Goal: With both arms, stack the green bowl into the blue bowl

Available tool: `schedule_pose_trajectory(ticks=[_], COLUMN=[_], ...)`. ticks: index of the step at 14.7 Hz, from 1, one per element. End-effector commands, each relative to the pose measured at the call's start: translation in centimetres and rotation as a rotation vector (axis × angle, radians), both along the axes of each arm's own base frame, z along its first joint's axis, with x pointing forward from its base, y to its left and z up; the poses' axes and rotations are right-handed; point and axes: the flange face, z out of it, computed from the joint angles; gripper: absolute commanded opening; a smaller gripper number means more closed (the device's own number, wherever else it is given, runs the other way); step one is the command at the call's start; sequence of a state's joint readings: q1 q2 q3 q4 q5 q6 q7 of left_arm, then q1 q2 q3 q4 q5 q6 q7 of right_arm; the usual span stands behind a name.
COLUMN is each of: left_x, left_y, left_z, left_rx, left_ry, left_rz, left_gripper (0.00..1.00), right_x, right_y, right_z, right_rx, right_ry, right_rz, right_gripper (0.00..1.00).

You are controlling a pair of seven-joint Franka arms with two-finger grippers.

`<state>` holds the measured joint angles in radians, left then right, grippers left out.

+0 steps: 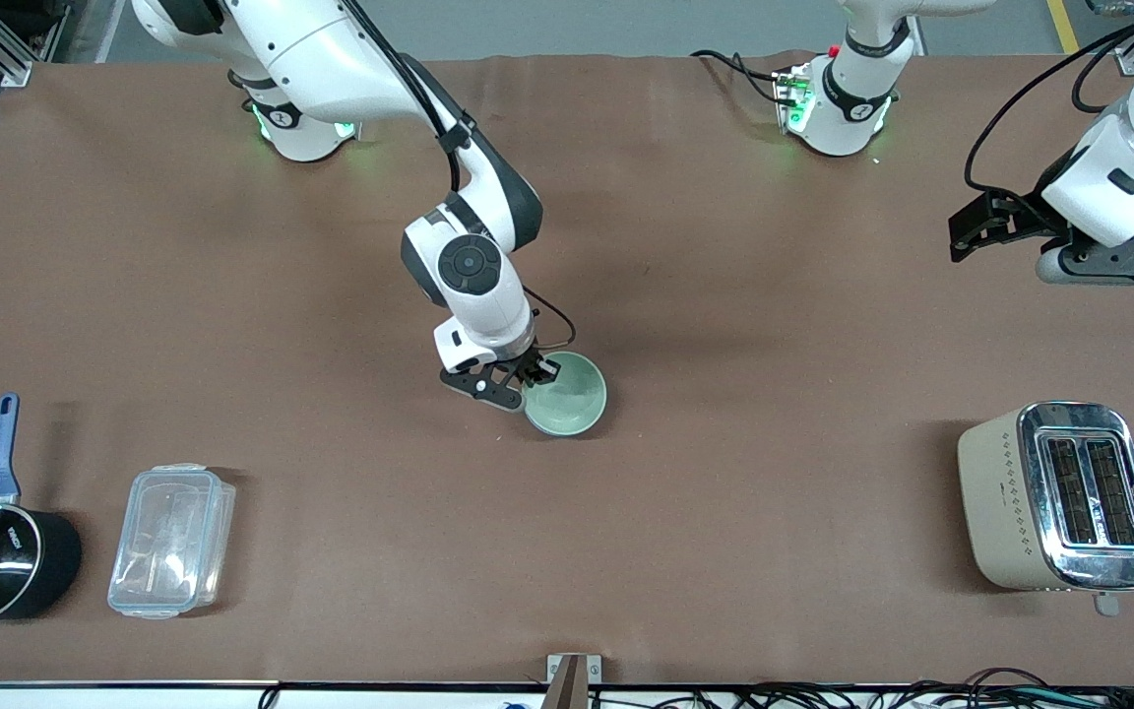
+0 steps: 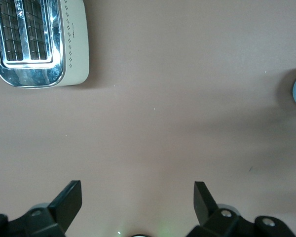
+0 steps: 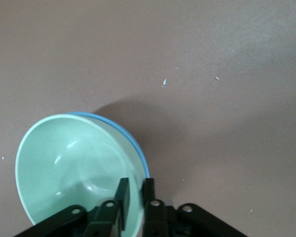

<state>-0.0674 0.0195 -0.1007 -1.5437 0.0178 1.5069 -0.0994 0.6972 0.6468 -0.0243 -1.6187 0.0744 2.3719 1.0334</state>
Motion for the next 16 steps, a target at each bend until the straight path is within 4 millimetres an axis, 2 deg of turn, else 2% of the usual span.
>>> schedule_pose_trajectory(ticks=[1,3,4,5,6,8,10,11,12,13,16], left_x=[-0.4,-0.3,-0.3,-0.3,-0.3,-0.3,-0.3,-0.2,-0.2,-0.2,-0.2], left_y=[0.1,0.1,0.1,0.1,0.1,0.1,0.1,0.1,0.1,0.1,0.1], left_z=[0.4,0.4,0.4,0.5,0.6,0.7,1.1,1.3,1.3,1.3,1.3], left_rx=[0.017,0.017,0.017,0.017,0.016,0.016,0.015,0.014,0.014,0.014,0.012], left_ry=[-0.018,-0.016,-0.019,-0.019,-0.022,-0.024,-0.031,-0.036,-0.037,-0.037,-0.035], left_rz=[-0.016,-0.016,-0.016,-0.016,-0.016,-0.016,-0.016,-0.015,-0.017,-0.019,-0.019], left_gripper=[1.00,1.00,1.00,1.00,1.00,1.00,1.00,1.00,1.00,1.00,1.00], right_x=[0.3,0.5,0.8,1.3,2.5,3.1,4.6,5.3,6.1,6.2,5.7], right_y=[0.0,-0.3,-0.7,-1.5,-2.7,-5.5,-9.8,-12.4,-15.4,-18.3,-25.0], right_z=[0.3,0.8,1.7,3.5,5.9,11.0,15.9,17.7,20.5,23.0,28.4], right_rx=[-0.001,0.002,-0.003,-0.012,-0.019,-0.043,-0.061,-0.095,-0.133,-0.174,-0.203], right_ry=[-0.005,-0.005,-0.001,-0.003,-0.019,-0.003,-0.033,-0.048,-0.084,-0.084,-0.050], right_rz=[-0.041,-0.069,-0.077,-0.085,-0.104,-0.132,-0.141,-0.157,-0.160,-0.153,-0.127], right_gripper=[0.73,0.87,0.96,1.00,1.00,1.00,1.00,1.00,1.00,1.00,1.00])
